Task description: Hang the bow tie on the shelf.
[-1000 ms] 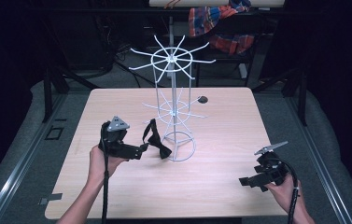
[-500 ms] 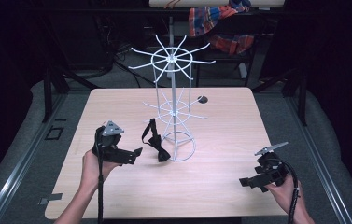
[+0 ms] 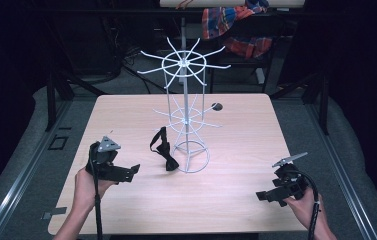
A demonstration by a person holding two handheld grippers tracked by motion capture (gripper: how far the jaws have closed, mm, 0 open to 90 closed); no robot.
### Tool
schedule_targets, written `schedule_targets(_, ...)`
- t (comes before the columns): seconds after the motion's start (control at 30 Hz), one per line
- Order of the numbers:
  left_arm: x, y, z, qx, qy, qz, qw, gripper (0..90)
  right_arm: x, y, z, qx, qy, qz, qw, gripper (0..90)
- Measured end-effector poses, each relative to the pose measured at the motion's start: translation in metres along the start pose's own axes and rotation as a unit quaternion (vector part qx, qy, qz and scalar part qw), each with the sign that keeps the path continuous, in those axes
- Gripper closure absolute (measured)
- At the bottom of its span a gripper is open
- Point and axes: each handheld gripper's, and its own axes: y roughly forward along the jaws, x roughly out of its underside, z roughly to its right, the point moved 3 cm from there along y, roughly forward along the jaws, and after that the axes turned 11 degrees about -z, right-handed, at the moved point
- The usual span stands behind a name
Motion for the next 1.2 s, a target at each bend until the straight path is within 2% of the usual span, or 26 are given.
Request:
schedule_targets(0.1,0.005,0.0,-0.003,-0.002,-0.004,-0.006,1.0,0.3,0.0,0.0,0.0,0.0,-0.001,-0.003,1.0,9.9)
schedule_targets(0.23,0.017,0.002,-0.009,-0.014,-0.01,-0.027,0.9995,0.3,0.0,0.001,-0.001,0.005,-0.002,-0.006,1.0,9.9)
schedule_targets(0.4,0.028,0.005,-0.013,-0.017,-0.019,-0.047,0.9986,0.2,0.001,0.001,-0.001,0.008,-0.003,-0.01,0.9999,9.9)
schedule_targets(0.43,0.033,0.007,-0.015,-0.011,-0.026,-0.057,0.998,0.2,0.001,0.001,-0.001,0.009,-0.004,-0.014,0.9999,9.9)
schedule_targets(0.6,0.046,0.011,-0.017,-0.018,-0.032,-0.077,0.9963,0.2,0.001,0.001,-0.002,0.01,-0.005,-0.015,0.9998,9.9)
schedule_targets(0.7,0.061,0.014,-0.023,-0.012,-0.054,-0.096,0.9939,0.2,0.001,0.002,-0.002,0.014,-0.002,-0.013,0.9998,9.9)
schedule_targets(0.83,0.07,0.016,-0.028,-0.004,-0.071,-0.097,0.9928,0.2,0.001,0.001,-0.002,0.009,-0.004,-0.013,0.9999,10.0)
schedule_targets(0.97,0.07,0.017,-0.028,0.001,-0.074,-0.09,0.9931,0.2,0.001,0.001,-0.002,0.011,-0.01,-0.019,0.9997,10.2)
schedule_targets(1.2,0.069,0.019,-0.027,0.008,-0.071,-0.087,0.9936,0.2,0.001,0.002,-0.001,0.009,-0.01,-0.013,0.9998,10.5)
